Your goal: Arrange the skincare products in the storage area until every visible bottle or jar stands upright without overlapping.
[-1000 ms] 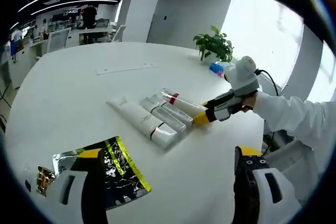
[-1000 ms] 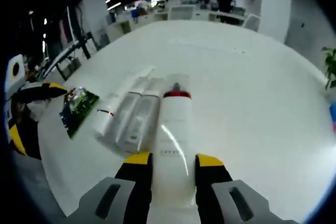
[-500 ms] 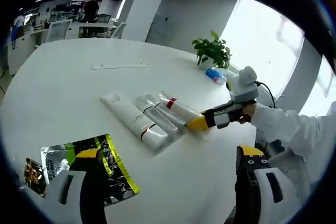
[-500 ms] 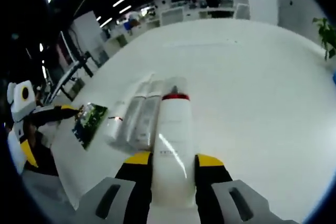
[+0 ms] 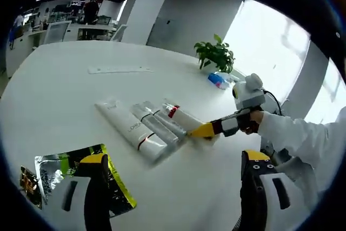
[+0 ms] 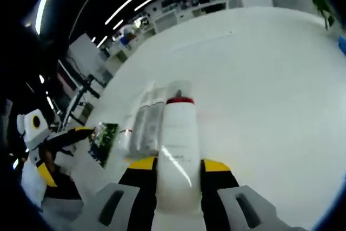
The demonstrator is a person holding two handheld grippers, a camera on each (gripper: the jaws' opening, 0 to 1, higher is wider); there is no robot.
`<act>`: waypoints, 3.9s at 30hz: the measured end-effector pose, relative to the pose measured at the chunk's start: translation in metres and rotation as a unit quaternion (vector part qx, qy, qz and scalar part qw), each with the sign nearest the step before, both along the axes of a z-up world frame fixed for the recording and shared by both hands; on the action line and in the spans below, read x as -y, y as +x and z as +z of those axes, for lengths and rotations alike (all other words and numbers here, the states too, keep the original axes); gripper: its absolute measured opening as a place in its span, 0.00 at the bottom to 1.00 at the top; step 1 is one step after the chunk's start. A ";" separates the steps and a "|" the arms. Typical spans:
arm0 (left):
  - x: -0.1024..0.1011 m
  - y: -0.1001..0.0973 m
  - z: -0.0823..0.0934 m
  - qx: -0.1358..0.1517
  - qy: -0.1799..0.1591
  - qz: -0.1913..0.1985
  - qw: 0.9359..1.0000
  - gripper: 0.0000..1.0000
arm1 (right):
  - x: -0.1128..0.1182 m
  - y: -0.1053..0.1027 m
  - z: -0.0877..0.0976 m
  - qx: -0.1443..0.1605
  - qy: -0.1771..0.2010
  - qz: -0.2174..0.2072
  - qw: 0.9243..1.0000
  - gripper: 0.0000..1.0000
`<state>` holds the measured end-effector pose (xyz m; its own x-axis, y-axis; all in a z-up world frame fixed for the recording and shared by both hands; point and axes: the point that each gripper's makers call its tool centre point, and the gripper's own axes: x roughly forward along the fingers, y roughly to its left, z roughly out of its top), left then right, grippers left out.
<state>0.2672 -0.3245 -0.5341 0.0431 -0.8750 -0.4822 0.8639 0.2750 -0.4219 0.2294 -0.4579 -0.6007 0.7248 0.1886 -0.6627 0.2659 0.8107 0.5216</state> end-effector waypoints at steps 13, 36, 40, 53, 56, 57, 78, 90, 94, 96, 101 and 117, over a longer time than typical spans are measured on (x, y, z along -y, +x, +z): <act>0.008 -0.004 0.005 -0.045 -0.018 0.010 0.999 0.87 | -0.012 -0.013 0.007 0.046 0.192 -0.087 0.976 0.23; 0.022 -0.010 0.012 -0.128 -0.047 0.027 0.990 0.72 | -0.028 -0.009 0.028 0.105 0.364 -0.112 0.919 0.23; 0.031 -0.008 0.015 -0.159 -0.061 0.033 0.985 0.72 | -0.031 -0.006 0.038 0.124 0.382 -0.103 0.910 0.23; 0.049 0.002 0.023 -0.204 -0.072 0.052 0.975 0.68 | -0.063 0.002 0.069 0.150 0.407 -0.053 0.899 0.23; 0.053 0.003 0.024 -0.211 -0.072 0.054 0.973 0.68 | -0.072 0.004 0.074 0.152 0.407 -0.042 0.900 0.23; 0.054 0.003 0.024 -0.214 -0.071 0.054 0.973 0.67 | -0.077 0.004 0.076 0.152 0.405 -0.036 0.901 0.23; 0.061 -0.008 0.035 -0.211 -0.069 0.054 0.974 0.53 | -0.117 0.009 0.092 0.147 0.346 0.035 0.926 0.23; 0.056 0.009 0.030 -0.205 -0.059 0.065 0.975 0.49 | -0.118 0.012 0.089 0.138 0.104 0.108 0.979 0.23; 0.056 0.008 0.035 -0.208 -0.067 0.068 0.973 0.49 | -0.116 0.013 0.092 0.145 0.035 0.125 0.981 0.23; 0.055 0.009 0.037 -0.207 -0.072 0.071 0.973 0.46 | -0.115 0.014 0.095 0.156 0.012 0.125 0.980 0.23; 0.056 0.014 0.039 -0.207 -0.080 0.072 0.972 0.40 | -0.113 0.012 0.100 0.170 -0.070 0.141 0.973 0.23; 0.059 0.046 0.038 -0.201 -0.103 0.044 0.973 0.38 | -0.109 0.008 0.103 0.191 -0.238 0.157 0.939 0.23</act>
